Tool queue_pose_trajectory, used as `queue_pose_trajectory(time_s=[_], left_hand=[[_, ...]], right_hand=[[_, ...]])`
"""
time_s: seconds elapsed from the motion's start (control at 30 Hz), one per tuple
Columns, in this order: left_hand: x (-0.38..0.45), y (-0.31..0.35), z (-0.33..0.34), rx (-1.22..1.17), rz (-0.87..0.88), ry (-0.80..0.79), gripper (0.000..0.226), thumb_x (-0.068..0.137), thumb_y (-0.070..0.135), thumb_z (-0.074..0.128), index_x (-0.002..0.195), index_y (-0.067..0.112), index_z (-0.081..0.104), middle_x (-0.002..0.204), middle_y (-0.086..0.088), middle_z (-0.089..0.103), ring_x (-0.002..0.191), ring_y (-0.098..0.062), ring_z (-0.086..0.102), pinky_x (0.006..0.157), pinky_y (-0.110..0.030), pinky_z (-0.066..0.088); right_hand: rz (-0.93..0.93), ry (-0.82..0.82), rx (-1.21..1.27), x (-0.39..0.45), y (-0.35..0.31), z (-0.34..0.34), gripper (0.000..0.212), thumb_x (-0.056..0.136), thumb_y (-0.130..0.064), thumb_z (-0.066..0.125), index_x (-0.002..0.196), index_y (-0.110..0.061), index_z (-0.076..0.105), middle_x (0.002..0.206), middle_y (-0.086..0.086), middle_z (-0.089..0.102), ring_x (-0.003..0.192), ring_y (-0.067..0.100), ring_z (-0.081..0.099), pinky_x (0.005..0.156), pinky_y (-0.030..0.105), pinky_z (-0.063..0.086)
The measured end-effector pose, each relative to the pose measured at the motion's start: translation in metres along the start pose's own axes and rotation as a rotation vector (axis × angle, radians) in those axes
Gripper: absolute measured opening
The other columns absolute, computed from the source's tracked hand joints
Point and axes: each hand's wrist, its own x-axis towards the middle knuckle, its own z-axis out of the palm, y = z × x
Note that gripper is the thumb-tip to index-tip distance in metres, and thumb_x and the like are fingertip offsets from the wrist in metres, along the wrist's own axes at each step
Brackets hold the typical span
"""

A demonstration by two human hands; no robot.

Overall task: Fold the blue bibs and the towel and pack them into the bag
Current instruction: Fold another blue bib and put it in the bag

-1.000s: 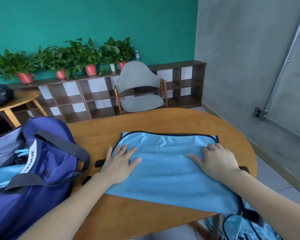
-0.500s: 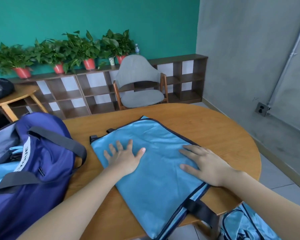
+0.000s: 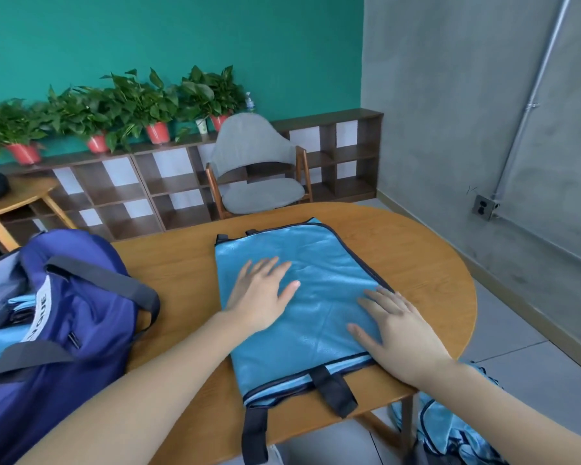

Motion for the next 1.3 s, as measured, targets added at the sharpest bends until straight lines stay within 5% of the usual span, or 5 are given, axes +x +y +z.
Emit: queue_pose_trajectory(time_s=[0.2,0.37,0.7,1.1,1.3], left_hand=[[-0.095,0.012,-0.005,-0.192,0.165,0.121,0.051,0.099,0.059,0.046,0.131,0.025,0.067,0.126,0.009,0.067,0.121,-0.011,0.057,0.105,-0.036,0.046],[-0.143,0.002,-0.018,-0.374,0.09,0.08,0.051,0.089,0.071,0.052,0.111,0.032,0.074,0.094,0.022,0.063,0.095,0.003,0.059,0.087,-0.023,0.049],[-0.179,0.004,-0.043,-0.365,0.011,-0.162,0.05,0.073,0.063,0.079,0.111,0.031,0.077,0.1,0.012,0.069,0.093,-0.005,0.06,0.085,-0.029,0.051],[-0.211,0.005,-0.051,-0.527,-0.138,-0.174,0.047,0.076,0.028,0.089,0.12,0.022,0.075,0.113,0.015,0.069,0.1,0.0,0.064,0.088,-0.009,0.05],[-0.222,0.014,-0.047,-0.383,-0.066,-0.091,0.05,0.071,0.038,0.091,0.115,0.017,0.077,0.106,0.007,0.069,0.098,-0.009,0.058,0.088,-0.022,0.046]], right_hand=[[-0.03,0.101,0.052,-0.03,0.013,-0.003,0.07,0.093,-0.07,0.024,0.139,-0.029,0.057,0.149,-0.009,0.05,0.141,0.017,0.041,0.112,0.037,0.033],[-0.081,0.209,0.233,-0.048,0.03,0.003,0.052,0.097,-0.062,0.041,0.117,-0.024,0.071,0.125,-0.011,0.066,0.115,0.018,0.059,0.098,0.041,0.047],[-0.137,0.001,0.418,-0.078,0.041,-0.017,0.063,0.079,-0.064,0.065,0.13,-0.028,0.068,0.139,-0.013,0.059,0.135,0.004,0.047,0.117,0.025,0.031],[-0.164,-0.015,0.307,-0.094,0.042,-0.027,0.043,0.086,-0.024,0.079,0.128,-0.019,0.07,0.13,-0.006,0.062,0.114,0.001,0.049,0.106,0.015,0.032],[-0.203,0.031,0.238,-0.097,0.043,-0.023,0.043,0.087,-0.018,0.078,0.129,-0.017,0.069,0.124,-0.008,0.06,0.112,0.003,0.047,0.104,0.017,0.035]])
